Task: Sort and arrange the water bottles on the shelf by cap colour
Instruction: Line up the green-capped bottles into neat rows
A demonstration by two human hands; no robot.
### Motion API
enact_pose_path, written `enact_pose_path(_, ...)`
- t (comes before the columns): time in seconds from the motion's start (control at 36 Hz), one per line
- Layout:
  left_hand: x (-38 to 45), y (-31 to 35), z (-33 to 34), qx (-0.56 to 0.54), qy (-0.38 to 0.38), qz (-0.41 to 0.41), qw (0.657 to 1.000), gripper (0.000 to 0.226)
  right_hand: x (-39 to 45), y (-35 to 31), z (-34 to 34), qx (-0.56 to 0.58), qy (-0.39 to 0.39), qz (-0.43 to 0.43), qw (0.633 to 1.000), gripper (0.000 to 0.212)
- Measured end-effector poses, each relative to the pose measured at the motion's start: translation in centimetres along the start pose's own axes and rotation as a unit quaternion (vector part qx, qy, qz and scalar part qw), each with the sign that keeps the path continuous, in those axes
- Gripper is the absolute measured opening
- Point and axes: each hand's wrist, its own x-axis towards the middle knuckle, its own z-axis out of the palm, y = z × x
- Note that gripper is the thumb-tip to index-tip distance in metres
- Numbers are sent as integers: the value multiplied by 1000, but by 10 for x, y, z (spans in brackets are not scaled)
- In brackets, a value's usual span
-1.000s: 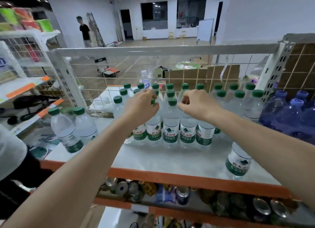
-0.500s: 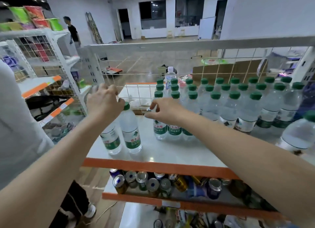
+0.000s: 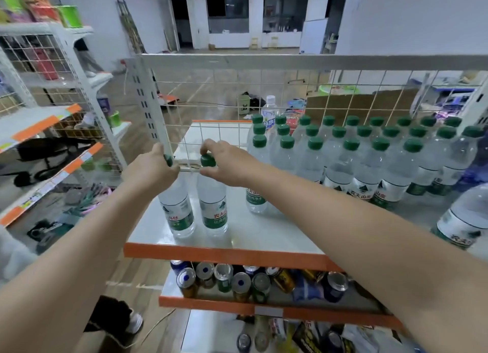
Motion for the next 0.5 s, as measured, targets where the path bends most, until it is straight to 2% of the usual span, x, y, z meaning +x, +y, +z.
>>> enact_pose_path(0.14,-1,7,8,25,8,37,999,28,0,8,7,-25,-23,29,999,40)
enact_pose_path(0.22,-6,25,7,29,20,45,998,20,-9,18,2,-6,-1,32,999,29)
enact_pose_path(0.39,-21,71,-2,-1,18,90,996,28,-38,39,-27,17,67,65,995,29)
enact_pose_path(0.5,-33,110,-10,-33,-5,108,994,23,-61,56,-60,-9,90,77,993,27)
